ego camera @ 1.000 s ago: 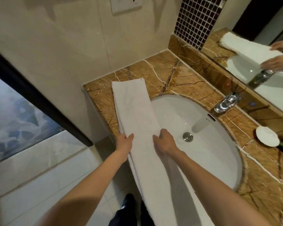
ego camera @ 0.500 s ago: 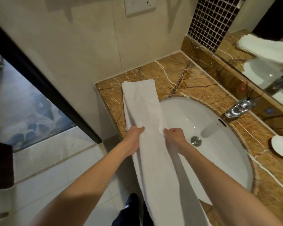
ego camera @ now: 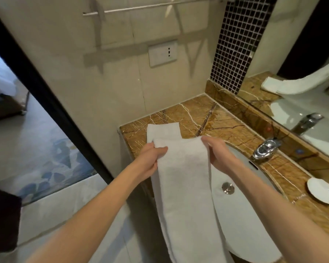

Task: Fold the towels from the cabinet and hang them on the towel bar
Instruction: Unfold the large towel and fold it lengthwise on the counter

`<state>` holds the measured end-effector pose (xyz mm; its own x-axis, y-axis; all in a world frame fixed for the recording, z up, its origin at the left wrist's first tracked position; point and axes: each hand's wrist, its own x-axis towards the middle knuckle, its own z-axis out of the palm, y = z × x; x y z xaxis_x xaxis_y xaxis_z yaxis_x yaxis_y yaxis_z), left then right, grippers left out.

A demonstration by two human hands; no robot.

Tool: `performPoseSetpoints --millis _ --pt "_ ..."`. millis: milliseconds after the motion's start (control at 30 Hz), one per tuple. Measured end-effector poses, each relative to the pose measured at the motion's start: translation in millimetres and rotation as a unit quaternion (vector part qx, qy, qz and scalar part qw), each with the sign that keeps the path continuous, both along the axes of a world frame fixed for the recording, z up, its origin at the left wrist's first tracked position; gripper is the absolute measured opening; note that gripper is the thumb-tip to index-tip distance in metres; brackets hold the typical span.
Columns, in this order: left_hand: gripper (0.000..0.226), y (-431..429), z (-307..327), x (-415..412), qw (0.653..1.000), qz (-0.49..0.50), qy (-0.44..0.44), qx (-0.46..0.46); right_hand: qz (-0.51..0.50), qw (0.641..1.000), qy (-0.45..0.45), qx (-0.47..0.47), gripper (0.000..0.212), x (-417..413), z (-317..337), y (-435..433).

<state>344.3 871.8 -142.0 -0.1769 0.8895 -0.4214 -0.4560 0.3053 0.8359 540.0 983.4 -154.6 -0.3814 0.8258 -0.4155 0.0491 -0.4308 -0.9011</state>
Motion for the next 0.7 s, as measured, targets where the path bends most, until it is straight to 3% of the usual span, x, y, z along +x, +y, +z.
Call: performPoseSetpoints --millis 167,367,500,700 --pt "0.025 -2.7 74.2 -31.2 0.997 -0.012 0.047 0.065 0.002 0.996 0.027 0.09 0.039 -21.0 85.1 -7.6" --pt "0.002 1.8 171.4 -78.3 0.983 -0.043 0.162 0.07 -0.002 0.982 0.041 0.183 0.027 -56.7 183.1 -19.1" --pt "0.006 11.2 235.5 -109.9 0.963 -0.055 0.249 0.09 -0.03 0.969 0.032 0.244 0.025 -82.9 243.7 -20.7" --pt "0.006 27.8 326.3 -130.1 0.945 -0.057 0.277 0.161 -0.068 0.946 0.03 0.316 0.034 -104.7 324.5 -9.4"
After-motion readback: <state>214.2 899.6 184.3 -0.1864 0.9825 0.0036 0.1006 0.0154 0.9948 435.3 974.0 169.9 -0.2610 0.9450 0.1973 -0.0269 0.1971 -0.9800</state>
